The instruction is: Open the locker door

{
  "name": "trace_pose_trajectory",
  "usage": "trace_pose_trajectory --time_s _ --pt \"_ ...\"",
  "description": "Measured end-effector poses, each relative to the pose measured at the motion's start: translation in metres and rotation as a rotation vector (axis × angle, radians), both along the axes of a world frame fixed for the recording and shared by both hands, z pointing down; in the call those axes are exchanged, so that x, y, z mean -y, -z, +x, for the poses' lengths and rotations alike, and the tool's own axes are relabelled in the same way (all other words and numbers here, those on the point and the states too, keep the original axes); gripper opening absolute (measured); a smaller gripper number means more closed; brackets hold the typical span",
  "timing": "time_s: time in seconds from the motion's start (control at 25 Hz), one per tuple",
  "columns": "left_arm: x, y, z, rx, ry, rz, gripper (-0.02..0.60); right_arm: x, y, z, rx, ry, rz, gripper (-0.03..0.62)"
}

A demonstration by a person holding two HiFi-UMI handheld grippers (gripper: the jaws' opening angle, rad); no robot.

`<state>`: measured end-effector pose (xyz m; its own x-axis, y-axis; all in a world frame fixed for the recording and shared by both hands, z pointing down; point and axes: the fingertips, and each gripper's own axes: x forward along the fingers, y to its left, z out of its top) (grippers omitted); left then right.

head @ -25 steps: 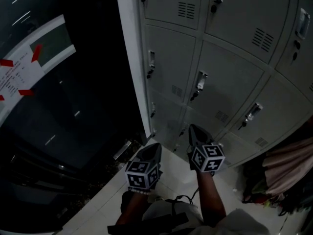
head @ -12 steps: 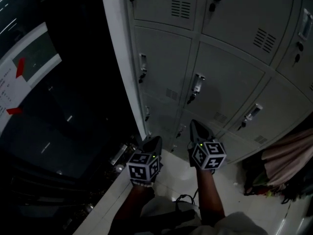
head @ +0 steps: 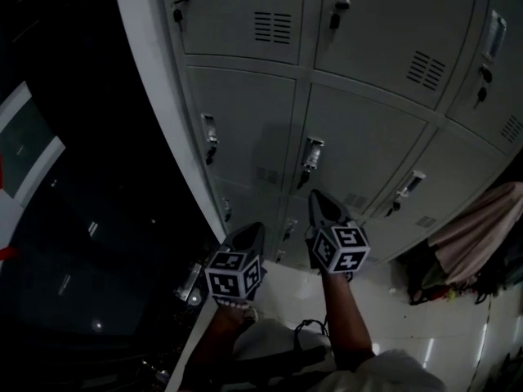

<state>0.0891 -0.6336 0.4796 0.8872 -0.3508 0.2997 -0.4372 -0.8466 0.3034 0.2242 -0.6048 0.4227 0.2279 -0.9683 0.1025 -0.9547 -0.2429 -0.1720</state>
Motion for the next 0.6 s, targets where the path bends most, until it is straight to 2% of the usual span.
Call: trace_pose_trajectory --time_s 0.2,0.28,0.44,0.6 --pt "0.019 0.003 0.01 0.002 -0.063 0.017 -0.006 0.028 0.006 0.024 -0.021 -0.095 0.017 0.034" --pt "0.024 0.004 0.013 0.001 -0.087 0.021 -0.006 0.038 0.008 0.031 -0.024 -0.118 0.018 0.081" --pt "0.037 0.003 0.019 -0.003 -0.124 0.022 -0.006 0.061 0.013 0.038 -0.052 -0.155 0.008 0.129" --pt "0.046 0.001 0.023 -0.008 -0.15 0.018 -0.006 0.078 0.01 0.047 -0.08 -0.2 -0.019 0.138"
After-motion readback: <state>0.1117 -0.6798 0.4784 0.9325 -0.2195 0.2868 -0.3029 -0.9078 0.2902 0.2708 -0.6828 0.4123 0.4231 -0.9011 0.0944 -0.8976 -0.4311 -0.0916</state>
